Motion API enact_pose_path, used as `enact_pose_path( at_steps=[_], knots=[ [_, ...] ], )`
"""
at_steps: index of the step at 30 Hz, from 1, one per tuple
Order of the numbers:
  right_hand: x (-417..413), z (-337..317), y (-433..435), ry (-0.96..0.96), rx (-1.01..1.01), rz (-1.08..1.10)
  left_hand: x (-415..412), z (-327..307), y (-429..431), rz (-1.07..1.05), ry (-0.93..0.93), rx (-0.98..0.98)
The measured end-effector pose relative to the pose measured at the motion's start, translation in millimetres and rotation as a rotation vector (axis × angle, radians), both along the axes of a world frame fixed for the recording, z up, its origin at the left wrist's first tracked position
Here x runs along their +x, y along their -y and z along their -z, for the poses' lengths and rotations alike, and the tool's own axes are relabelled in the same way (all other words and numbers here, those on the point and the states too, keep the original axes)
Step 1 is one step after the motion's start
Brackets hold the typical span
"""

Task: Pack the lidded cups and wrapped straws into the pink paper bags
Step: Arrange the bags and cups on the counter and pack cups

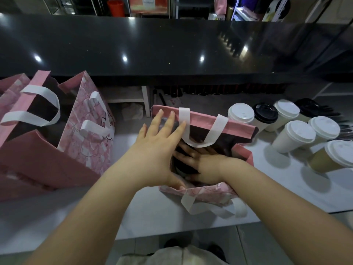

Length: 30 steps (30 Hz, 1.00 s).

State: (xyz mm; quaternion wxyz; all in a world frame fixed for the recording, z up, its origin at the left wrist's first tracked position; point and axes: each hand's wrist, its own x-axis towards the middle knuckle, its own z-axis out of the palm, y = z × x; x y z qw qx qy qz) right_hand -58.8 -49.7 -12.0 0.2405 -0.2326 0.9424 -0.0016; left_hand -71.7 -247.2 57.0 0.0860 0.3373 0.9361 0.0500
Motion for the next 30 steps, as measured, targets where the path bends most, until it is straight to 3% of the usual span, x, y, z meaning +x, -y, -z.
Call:
enact_pose_path(
  at_steps=[7,14,21,26,30],
  knots=[
    [-2.5,-0.5,3.4,0.066,0.005,-0.004,-2.2,-5.2,-0.8,-0.014,0.027,-0.001],
    [-13.7,-67.5,-9.1,0.142,-0.167,0.186,-7.8,-14.2,-1.4,-0.054,-0.042,0.104],
    [2.6,-105.0,-38.7,-0.077,-0.174,0.421,-3.1,-8.5,-23.0,-0.134,-0.184,0.227],
    [17.5,-125.3,-47.6,-0.201,-0.364,0.483,-9.4,-27.5,-35.4,-0.106,-0.351,0.307],
    [24.4,-145.1,-59.5,-0.291,-0.431,0.532,-19.4,-57.0,-60.1,-0.035,-0.366,0.315]
  ],
)
